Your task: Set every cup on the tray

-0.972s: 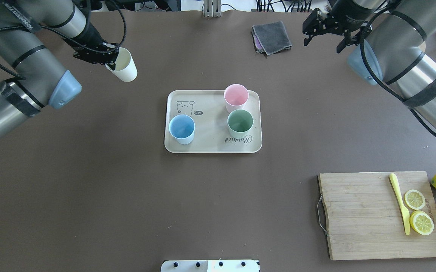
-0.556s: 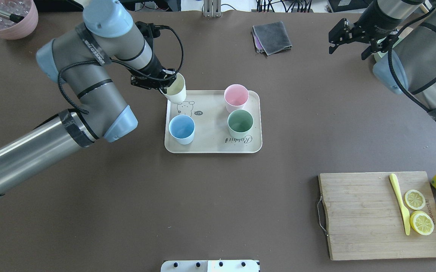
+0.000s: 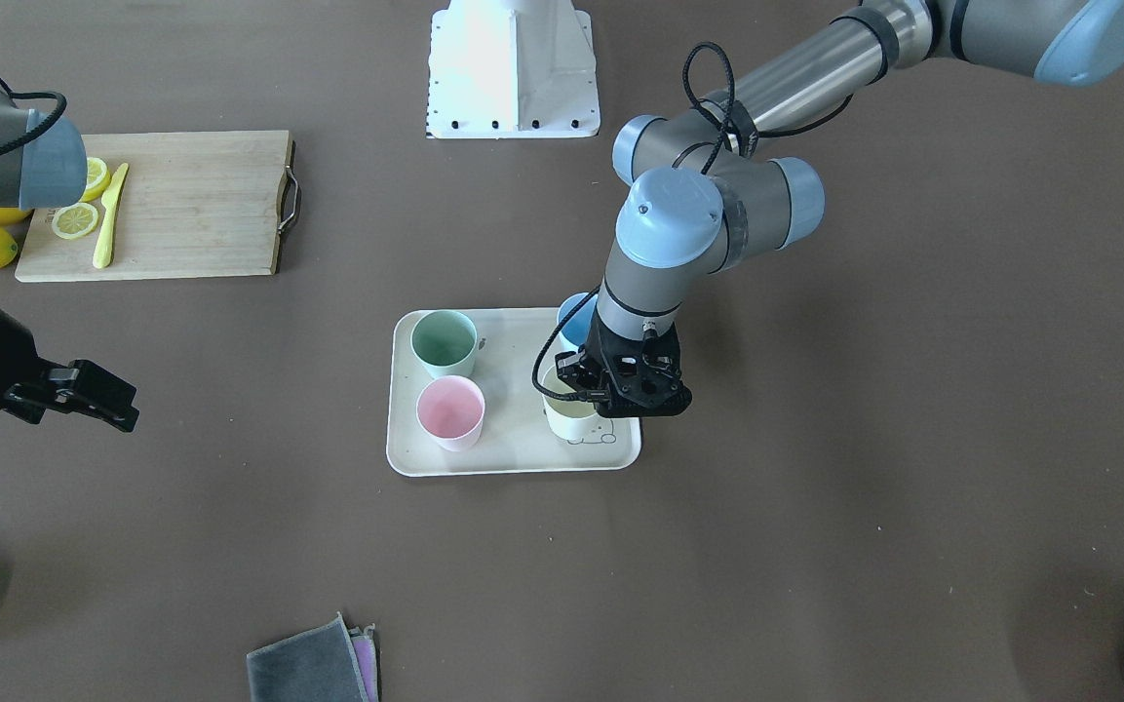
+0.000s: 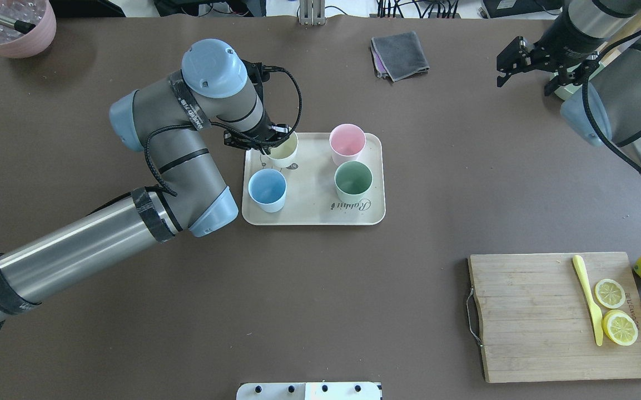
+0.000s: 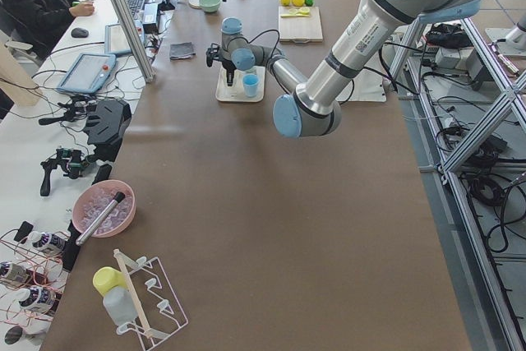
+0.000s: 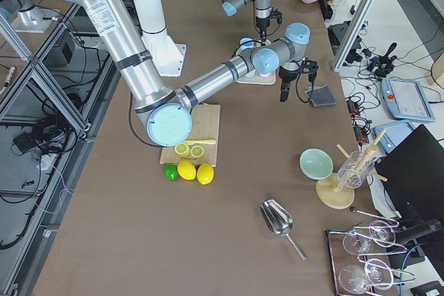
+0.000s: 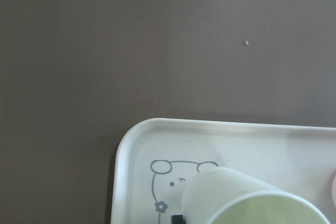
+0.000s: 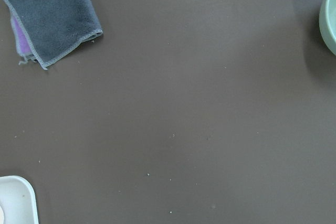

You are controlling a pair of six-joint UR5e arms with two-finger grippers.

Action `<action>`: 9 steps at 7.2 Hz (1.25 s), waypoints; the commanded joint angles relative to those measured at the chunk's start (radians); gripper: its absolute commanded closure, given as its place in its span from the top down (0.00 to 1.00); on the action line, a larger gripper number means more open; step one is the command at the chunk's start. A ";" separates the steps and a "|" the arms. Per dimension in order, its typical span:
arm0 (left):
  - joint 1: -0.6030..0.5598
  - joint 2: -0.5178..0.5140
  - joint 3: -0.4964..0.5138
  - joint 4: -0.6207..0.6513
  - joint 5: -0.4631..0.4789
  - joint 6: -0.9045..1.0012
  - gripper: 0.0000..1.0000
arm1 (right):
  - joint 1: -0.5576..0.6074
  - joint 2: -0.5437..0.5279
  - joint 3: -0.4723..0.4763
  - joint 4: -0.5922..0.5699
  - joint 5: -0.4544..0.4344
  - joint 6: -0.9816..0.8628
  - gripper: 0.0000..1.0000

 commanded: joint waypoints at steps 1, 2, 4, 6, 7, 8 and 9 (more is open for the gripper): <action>-0.023 -0.005 -0.025 0.004 -0.004 0.011 0.98 | 0.009 -0.005 0.002 0.000 0.007 -0.002 1.00; -0.058 -0.004 -0.059 0.010 -0.011 0.012 0.98 | 0.021 -0.023 0.018 -0.003 0.009 -0.005 1.00; -0.231 0.111 -0.156 0.026 -0.132 0.269 0.98 | 0.078 -0.142 0.098 -0.009 0.012 -0.139 1.00; -0.406 0.269 -0.228 0.011 -0.140 0.469 0.98 | 0.139 -0.306 0.153 0.002 0.010 -0.325 1.00; -0.480 0.307 -0.238 0.010 -0.143 0.561 0.98 | 0.152 -0.366 0.170 0.005 -0.003 -0.361 1.00; -0.573 0.373 -0.246 0.010 -0.222 0.721 0.98 | 0.193 -0.365 0.169 0.021 -0.008 -0.364 1.00; -0.653 0.439 -0.249 0.009 -0.272 0.798 0.98 | 0.248 -0.399 0.166 0.054 -0.008 -0.367 1.00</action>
